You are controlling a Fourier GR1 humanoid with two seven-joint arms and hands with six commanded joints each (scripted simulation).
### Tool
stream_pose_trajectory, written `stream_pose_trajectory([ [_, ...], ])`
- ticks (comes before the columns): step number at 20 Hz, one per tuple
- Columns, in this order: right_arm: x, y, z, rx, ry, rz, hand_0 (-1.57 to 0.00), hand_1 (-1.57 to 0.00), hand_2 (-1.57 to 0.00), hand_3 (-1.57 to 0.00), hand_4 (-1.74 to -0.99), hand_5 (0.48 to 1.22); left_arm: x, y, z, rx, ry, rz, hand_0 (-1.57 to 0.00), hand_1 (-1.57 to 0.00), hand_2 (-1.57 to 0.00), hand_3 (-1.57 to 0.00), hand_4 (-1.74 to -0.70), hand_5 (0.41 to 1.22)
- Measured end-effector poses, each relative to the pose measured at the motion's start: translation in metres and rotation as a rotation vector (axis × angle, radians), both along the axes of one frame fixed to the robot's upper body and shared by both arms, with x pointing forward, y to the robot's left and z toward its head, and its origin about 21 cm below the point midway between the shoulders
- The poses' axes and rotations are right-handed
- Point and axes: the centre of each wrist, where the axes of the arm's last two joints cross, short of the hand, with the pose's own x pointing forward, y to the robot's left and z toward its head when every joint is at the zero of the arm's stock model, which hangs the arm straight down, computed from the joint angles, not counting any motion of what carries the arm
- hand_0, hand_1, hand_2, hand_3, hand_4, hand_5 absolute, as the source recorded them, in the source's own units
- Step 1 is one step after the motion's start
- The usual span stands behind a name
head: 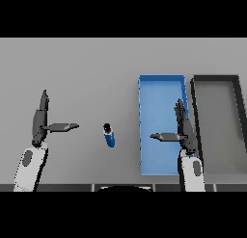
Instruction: Pick up the blue pipe and place it into the blue bin.
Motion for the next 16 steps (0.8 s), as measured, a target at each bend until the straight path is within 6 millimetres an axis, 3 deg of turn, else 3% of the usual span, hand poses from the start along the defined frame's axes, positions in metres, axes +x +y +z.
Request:
stream_pose_trajectory([
  [6, -0.005, -0.005, 0.001, -0.002, -0.015, -0.001, 0.0, 0.0, 0.0, 0.0, -1.205, 0.629, -0.004, -0.004, -0.001, 0.001, -0.013, -0.004, 0.0, 0.0, 0.0, 0.0, -0.97, 0.593],
  [8, -0.022, -0.025, 0.008, -0.223, -0.14, 0.058, 0.0, 0.0, 0.0, 0.0, -1.197, 0.627, -0.02, 0.022, -0.005, 0.121, -0.007, -0.193, 0.0, 0.0, 0.0, 0.0, -0.96, 0.59],
  [9, -0.026, -0.025, 0.01, -0.276, -0.142, 0.072, 0.0, 0.0, 0.0, 0.0, -1.197, 0.626, -0.022, 0.032, -0.006, 0.147, 0.012, -0.231, 0.0, 0.0, 0.0, 0.0, -0.96, 0.59],
  [12, -0.033, -0.024, 0.01, -0.312, -0.134, 0.097, 0.0, 0.0, 0.0, 0.0, -1.206, 0.625, -0.019, 0.036, -0.005, 0.17, 0.014, -0.293, 0.0, 0.0, 0.0, 0.0, -0.96, 0.594],
  [16, -0.033, -0.027, 0.015, -0.308, -0.134, 0.105, 0.0, 0.0, 0.0, 0.0, -1.181, 0.619, -0.029, 0.032, 0.001, 0.144, 0.004, -0.425, 0.0, 0.0, 0.0, 0.0, -0.99, 0.573],
])
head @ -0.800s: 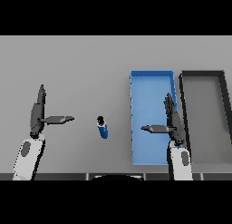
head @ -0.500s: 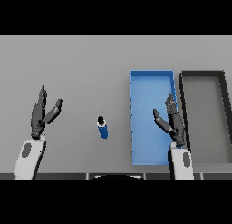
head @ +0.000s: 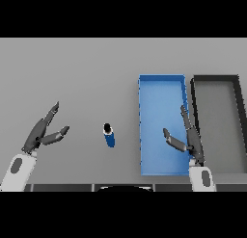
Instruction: Pick up the blue pipe and place it into the blue bin.
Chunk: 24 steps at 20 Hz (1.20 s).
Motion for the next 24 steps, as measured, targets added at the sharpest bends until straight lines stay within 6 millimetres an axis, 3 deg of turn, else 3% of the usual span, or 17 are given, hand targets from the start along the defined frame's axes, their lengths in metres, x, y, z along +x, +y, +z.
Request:
stream_pose_trajectory([
  [3, 0.006, 0.002, 0.001, -0.017, 0.004, 0.001, 0.0, 0.0, 0.0, 0.0, -1.176, 0.615, -0.007, -0.003, 0.005, 0.037, 0.044, -0.097, 0.0, 0.0, 0.0, 0.0, -1.05, 0.535],
  [8, 0.003, 0.005, 0.001, -0.015, 0.013, 0.006, 0.0, 0.0, 0.0, 0.0, -1.182, 0.618, -0.023, -0.05, -0.007, 0.038, 0.14, -0.27, 0.0, 0.0, 0.0, 0.0, -1.13, 0.475],
  [12, 0.0, 0.004, 0.002, 0.0, 0.021, 0.002, 0.0, 0.0, 0.0, 0.0, -1.205, 0.618, -0.028, -0.075, -0.016, 0.052, 0.171, -0.334, 0.0, 0.0, 0.0, 0.0, -1.14, 0.452],
  [20, -0.001, 0.002, 0.001, 0.001, 0.029, -0.006, 0.0, 0.0, 0.0, 0.0, -1.205, 0.625, -0.013, -0.128, -0.041, -0.012, 0.161, -0.358, 0.0, 0.0, 0.0, 0.0, -1.14, 0.46],
  [24, 0.0, 0.0, 0.002, 0.0, 0.02, -0.013, 0.0, 0.0, 0.0, 0.0, -1.22, 0.639, 0.0, -0.142, -0.048, 0.012, 0.152, -0.358, 0.0, 0.0, 0.0, 0.0, -1.08, 0.435],
])
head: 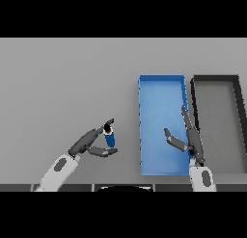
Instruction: Pick up the blue pipe and place it into the blue bin.
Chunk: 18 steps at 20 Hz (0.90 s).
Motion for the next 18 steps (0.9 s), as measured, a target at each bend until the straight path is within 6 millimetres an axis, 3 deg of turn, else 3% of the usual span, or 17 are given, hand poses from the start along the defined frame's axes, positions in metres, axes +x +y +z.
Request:
stream_pose_trajectory([
  [3, -0.002, 0.001, 0.001, 0.0, -0.009, 0.003, 0.0, 0.0, 0.0, 0.0, -1.214, 0.645, -0.001, -0.011, -0.008, 0.042, 0.001, 0.004, 0.0, 0.0, 0.0, 0.0, -1.06, 0.42],
  [6, -0.005, -0.005, -0.003, -0.024, 0.0, -0.01, 0.0, 0.0, 0.0, 0.0, -1.207, 0.65, 0.006, -0.024, -0.01, -0.032, 0.004, -0.013, 0.0, 0.0, 0.0, 0.0, -1.11, 0.463],
  [8, -0.002, -0.005, 0.0, -0.014, -0.009, -0.009, 0.0, 0.0, 0.0, 0.0, -1.213, 0.655, 0.009, -0.03, -0.011, -0.081, 0.006, -0.011, 0.0, -0.04, -0.15, -0.12, -1.19, 0.55],
  [9, -0.007, -0.003, -0.003, -0.012, -0.02, 0.005, 0.0, 0.0, 0.0, 0.0, -1.217, 0.655, 0.008, -0.032, -0.012, -0.119, 0.014, -0.011, -0.01, -0.16, -0.31, -0.28, -1.24, 0.613],
  [10, -0.004, -0.003, -0.004, -0.006, -0.007, 0.001, 0.0, 0.0, 0.0, 0.0, -1.22, 0.656, 0.007, -0.037, -0.012, -0.152, 0.024, -0.006, -0.12, -0.32, -0.49, -0.53, -1.28, 0.735],
  [12, -0.006, -0.005, -0.004, -0.009, -0.016, 0.004, 0.0, 0.0, 0.0, 0.0, -1.219, 0.657, 0.004, -0.038, -0.018, -0.194, 0.045, 0.011, -0.6, -0.75, -0.87, -0.91, -1.44, 0.91],
  [15, -0.001, -0.005, 0.002, -0.002, -0.006, 0.006, 0.0, 0.0, 0.0, 0.0, -1.233, 0.66, 0.001, -0.044, -0.017, -0.206, 0.047, -0.007, -1.07, -1.15, -1.21, -1.19, -1.58, 1.062],
  [18, -0.004, -0.005, 0.0, 0.01, 0.005, 0.001, 0.0, 0.0, 0.0, 0.0, -1.222, 0.646, -0.006, -0.046, -0.016, -0.204, 0.006, -0.018, -1.32, -1.36, -1.39, -1.38, -1.51, 1.139],
])
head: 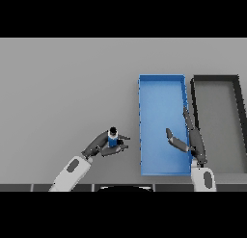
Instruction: Pick up the blue pipe and place it into the blue bin.
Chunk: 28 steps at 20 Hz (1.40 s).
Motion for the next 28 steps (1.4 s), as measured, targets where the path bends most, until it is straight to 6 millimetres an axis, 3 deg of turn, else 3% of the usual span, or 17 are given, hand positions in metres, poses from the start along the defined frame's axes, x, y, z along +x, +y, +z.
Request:
stream_pose_trajectory([
  [3, 0.005, 0.008, -0.002, 0.011, 0.006, 0.011, 0.0, 0.0, 0.0, 0.0, -1.217, 0.631, 0.006, -0.009, 0.005, -0.01, -0.045, 0.019, -1.44, -1.46, -1.48, -1.47, -1.48, 1.179],
  [6, 0.008, 0.004, -0.005, 0.011, 0.016, 0.004, 0.0, 0.0, 0.0, 0.0, -1.229, 0.633, 0.006, -0.014, 0.024, -0.087, -0.119, 0.017, -1.5, -1.51, -1.52, -1.52, -1.47, 1.2],
  [10, 0.004, 0.003, 0.001, -0.01, -0.02, 0.006, 0.0, 0.0, 0.0, 0.0, -1.204, 0.64, 0.011, -0.023, 0.049, -0.123, -0.167, -0.016, -1.54, -1.55, -1.55, -1.55, -1.47, 1.212],
  [14, 0.005, 0.001, -0.005, -0.032, 0.015, -0.006, 0.0, 0.0, 0.0, 0.0, -1.17, 0.644, 0.012, -0.033, 0.075, -0.148, -0.209, -0.082, -1.56, -1.56, -1.56, -1.56, -1.47, 1.217],
  [18, 0.007, -0.001, -0.006, -0.032, 0.0, -0.014, 0.0, 0.0, 0.0, 0.0, -1.151, 0.643, 0.011, -0.038, 0.086, -0.115, -0.212, -0.1, -1.57, -1.57, -1.57, -1.57, -1.47, 1.22],
  [22, -0.016, 0.008, -0.006, -0.046, -0.044, -0.061, 0.0, 0.0, 0.0, 0.0, -1.138, 0.643, 0.016, -0.042, 0.083, -0.111, -0.195, -0.097, -1.57, -1.57, -1.57, -1.57, -1.47, 1.22],
  [25, -0.043, 0.014, -0.005, -0.061, -0.05, -0.174, 0.0, 0.0, 0.0, 0.0, -1.191, 0.642, 0.012, -0.039, 0.077, -0.101, -0.197, -0.099, -1.57, -1.57, -1.57, -1.57, -1.47, 1.22],
  [28, -0.052, 0.018, 0.007, -0.06, -0.084, -0.206, 0.0, 0.0, -0.04, 0.0, -1.195, 0.648, 0.012, -0.041, 0.082, -0.108, -0.203, -0.108, -1.57, -1.57, -1.57, -1.57, -1.47, 1.221],
])
